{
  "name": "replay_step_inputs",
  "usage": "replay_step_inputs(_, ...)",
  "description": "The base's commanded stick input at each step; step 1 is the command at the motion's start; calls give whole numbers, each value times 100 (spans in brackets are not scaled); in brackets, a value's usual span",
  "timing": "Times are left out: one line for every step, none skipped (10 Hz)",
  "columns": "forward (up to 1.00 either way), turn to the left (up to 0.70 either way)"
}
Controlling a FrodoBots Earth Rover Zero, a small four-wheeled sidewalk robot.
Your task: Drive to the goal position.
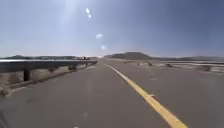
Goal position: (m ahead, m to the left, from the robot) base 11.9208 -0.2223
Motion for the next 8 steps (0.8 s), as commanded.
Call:
replay_step_inputs(70, 0)
replay_step_inputs(70, 0)
replay_step_inputs(70, 0)
replay_step_inputs(70, 0)
replay_step_inputs(70, 0)
replay_step_inputs(70, 0)
replay_step_inputs(70, 0)
replay_step_inputs(70, 0)
